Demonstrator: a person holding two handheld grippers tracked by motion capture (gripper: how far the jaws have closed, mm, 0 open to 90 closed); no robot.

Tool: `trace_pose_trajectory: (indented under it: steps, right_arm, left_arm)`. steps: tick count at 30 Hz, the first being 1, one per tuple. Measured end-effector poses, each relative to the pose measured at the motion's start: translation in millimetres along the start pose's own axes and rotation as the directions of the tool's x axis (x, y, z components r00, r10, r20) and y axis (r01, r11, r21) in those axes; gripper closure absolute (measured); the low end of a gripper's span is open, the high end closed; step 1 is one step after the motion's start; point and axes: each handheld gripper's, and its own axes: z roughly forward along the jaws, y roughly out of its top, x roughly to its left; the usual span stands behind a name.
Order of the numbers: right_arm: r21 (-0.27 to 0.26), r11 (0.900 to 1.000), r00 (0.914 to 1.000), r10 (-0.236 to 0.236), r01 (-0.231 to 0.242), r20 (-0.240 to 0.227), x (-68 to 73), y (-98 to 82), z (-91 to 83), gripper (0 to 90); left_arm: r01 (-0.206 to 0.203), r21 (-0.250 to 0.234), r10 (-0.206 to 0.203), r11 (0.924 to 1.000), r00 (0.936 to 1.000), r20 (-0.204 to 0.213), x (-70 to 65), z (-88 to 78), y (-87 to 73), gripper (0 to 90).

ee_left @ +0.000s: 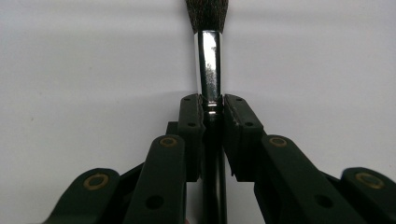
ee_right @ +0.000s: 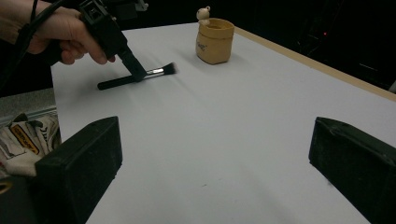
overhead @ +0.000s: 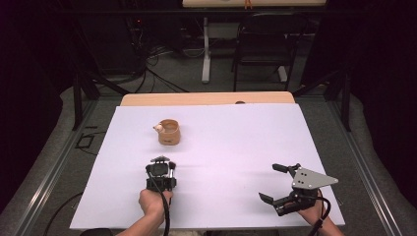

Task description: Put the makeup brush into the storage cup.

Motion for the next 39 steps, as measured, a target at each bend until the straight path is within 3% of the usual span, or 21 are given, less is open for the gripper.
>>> trace_pose_trajectory:
  steps: [3,9,21,25,27,28,30,31,32,34,35,39]
  right_arm:
    - [0.002,1.000,1.0000,0.002,-0.002,0.001,-0.1,-0.2,0.2,2.2]
    - [0.006,1.000,1.0000,0.002,-0.002,0.002,-0.6,-0.4,0.3,2.3]
    - [0.009,1.000,1.0000,0.004,-0.004,-0.001,-1.1,-0.7,0.7,2.3]
    - [0.009,1.000,1.0000,0.004,-0.004,-0.003,-0.7,-0.7,0.7,2.3]
    - [0.009,1.000,1.0000,0.004,-0.004,-0.002,-0.9,-0.6,0.7,2.3]
    - [0.011,1.000,1.0000,0.005,-0.005,-0.004,-1.1,-0.7,0.8,2.3]
    - [0.011,1.000,1.0000,0.005,-0.005,-0.005,-1.0,-0.7,0.9,2.3]
    - [0.012,1.000,1.0000,0.005,-0.005,-0.006,-1.0,-0.7,0.6,2.4]
    - [0.008,1.000,1.0000,0.005,-0.005,-0.004,-1.0,-0.8,0.5,2.4]
    - [0.005,1.000,0.9999,0.009,-0.009,-0.005,-1.1,-0.9,0.4,2.4]
    - [0.006,1.000,0.9999,0.012,-0.012,-0.006,-1.7,-1.1,0.2,2.4]
    - [0.011,1.000,0.9999,0.014,-0.014,-0.005,-2.1,-1.1,0.8,2.5]
  left_arm:
    - [-0.012,-0.029,0.012,0.9995,0.9998,0.018,2.5,-3.3,1.5,79.5]
    - [-0.038,-0.034,0.039,0.9987,0.9984,0.040,5.3,-3.6,2.8,79.5]
    - [-0.081,0.034,0.081,0.9961,0.9967,0.001,2.4,2.7,6.2,77.3]
    - [-0.124,0.067,0.126,0.9900,0.9915,-0.031,-2.8,3.9,9.3,76.8]
    - [-0.125,0.065,0.128,0.9900,0.9912,-0.036,-3.8,4.4,9.2,76.7]
    - [-0.148,0.074,0.152,0.9862,0.9875,-0.042,-4.7,4.8,10.0,76.8]
    - [-0.148,0.078,0.151,0.9859,0.9877,-0.039,-4.5,4.8,10.8,76.5]
    - [-0.150,0.082,0.155,0.9853,0.9861,-0.059,-7.2,4.6,11.3,75.7]
    - [-0.149,0.088,0.155,0.9850,0.9859,-0.063,-8.1,4.4,11.6,70.4]
    - [-0.153,0.094,0.159,0.9837,0.9854,-0.060,-7.2,3.9,12.0,59.9]
    - [-0.145,0.104,0.150,0.9839,0.9875,-0.046,-5.0,3.5,12.3,59.6]
    - [-0.158,0.116,0.163,0.9806,0.9859,-0.035,-5.0,1.5,9.8,63.6]
